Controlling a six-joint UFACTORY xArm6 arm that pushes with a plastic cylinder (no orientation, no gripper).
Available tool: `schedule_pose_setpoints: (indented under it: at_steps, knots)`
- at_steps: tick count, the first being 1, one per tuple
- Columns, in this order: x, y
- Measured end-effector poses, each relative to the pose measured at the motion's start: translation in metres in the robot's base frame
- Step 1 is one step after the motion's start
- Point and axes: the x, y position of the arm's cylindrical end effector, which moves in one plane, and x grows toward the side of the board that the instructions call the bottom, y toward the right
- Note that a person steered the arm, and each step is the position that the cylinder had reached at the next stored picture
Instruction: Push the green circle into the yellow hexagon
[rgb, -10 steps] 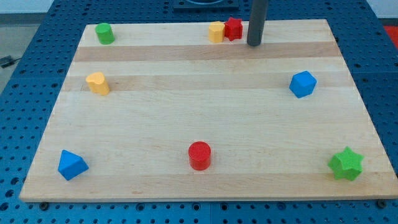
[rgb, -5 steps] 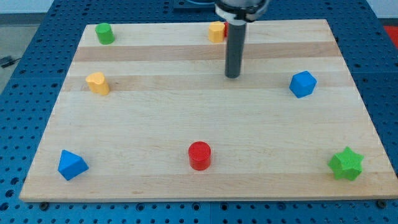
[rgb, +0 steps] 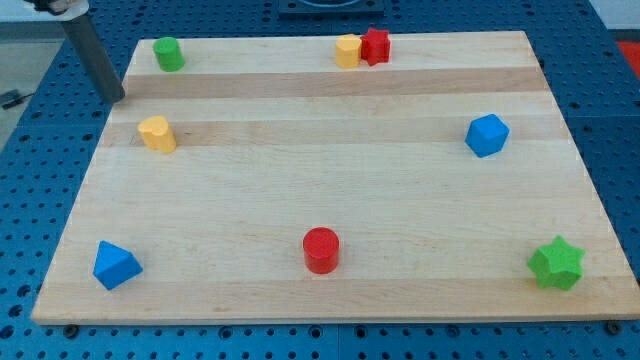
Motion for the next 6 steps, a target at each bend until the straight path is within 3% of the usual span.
schedule_pose_setpoints:
  at_steps: [1, 3, 5, 6]
  knots:
    - [-0.003, -0.003]
    - [-0.083, 0.005]
    - [-0.075, 0.144]
    - [-0.085, 0.163]
